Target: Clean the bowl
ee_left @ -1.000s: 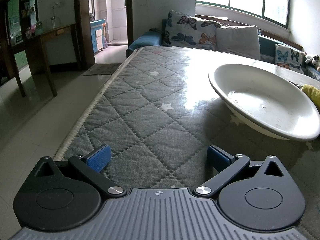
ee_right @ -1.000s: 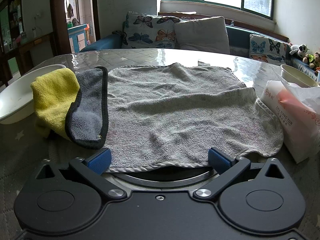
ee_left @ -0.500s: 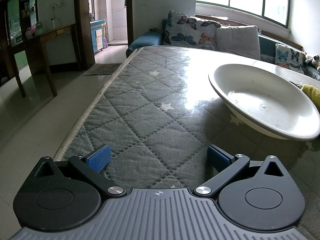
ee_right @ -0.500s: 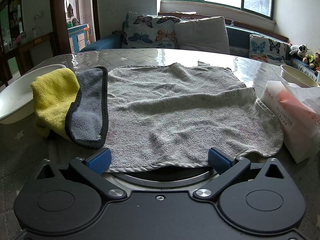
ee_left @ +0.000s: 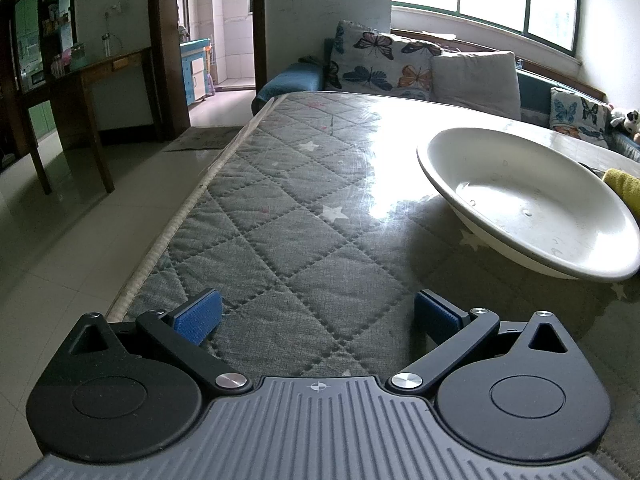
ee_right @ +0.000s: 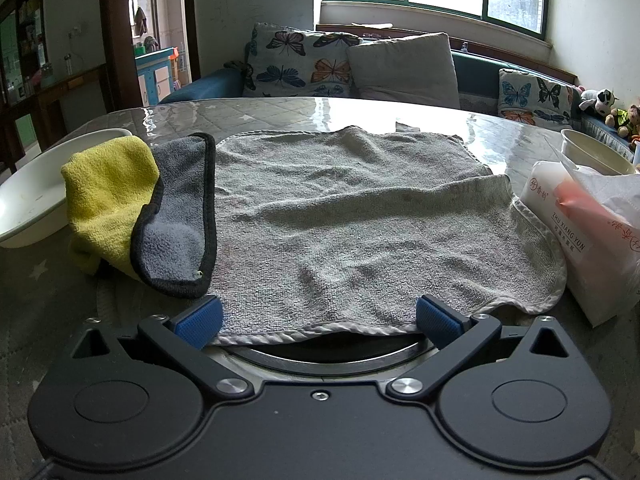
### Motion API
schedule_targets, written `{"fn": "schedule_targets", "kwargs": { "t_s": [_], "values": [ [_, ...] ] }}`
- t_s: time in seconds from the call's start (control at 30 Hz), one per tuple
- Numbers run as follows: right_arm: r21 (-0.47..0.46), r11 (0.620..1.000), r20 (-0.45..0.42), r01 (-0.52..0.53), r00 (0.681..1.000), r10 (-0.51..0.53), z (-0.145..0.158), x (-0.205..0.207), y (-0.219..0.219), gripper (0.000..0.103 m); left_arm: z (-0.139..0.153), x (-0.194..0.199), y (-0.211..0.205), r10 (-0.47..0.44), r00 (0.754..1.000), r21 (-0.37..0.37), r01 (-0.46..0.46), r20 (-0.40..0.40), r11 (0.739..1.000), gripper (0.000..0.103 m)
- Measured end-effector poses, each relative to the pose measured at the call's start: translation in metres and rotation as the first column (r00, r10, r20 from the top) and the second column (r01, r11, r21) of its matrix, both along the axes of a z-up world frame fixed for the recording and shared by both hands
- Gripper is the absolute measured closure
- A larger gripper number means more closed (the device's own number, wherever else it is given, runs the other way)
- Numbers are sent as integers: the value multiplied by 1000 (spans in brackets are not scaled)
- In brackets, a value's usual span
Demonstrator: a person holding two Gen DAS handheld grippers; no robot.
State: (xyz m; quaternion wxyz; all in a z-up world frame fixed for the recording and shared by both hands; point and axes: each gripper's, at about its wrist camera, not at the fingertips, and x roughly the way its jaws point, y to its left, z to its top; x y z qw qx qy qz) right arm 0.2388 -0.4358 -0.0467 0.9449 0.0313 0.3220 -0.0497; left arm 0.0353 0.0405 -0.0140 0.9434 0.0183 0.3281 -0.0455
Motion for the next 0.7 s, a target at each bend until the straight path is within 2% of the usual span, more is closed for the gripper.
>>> {"fn": "schedule_targets", "kwargs": {
  "t_s": [0.7],
  "values": [
    [0, 1000, 1, 2, 1000, -2, -1, -1, 2, 0, -1, 0, 0, 0, 1000, 1, 0, 0, 1000, 0]
  ]
}}
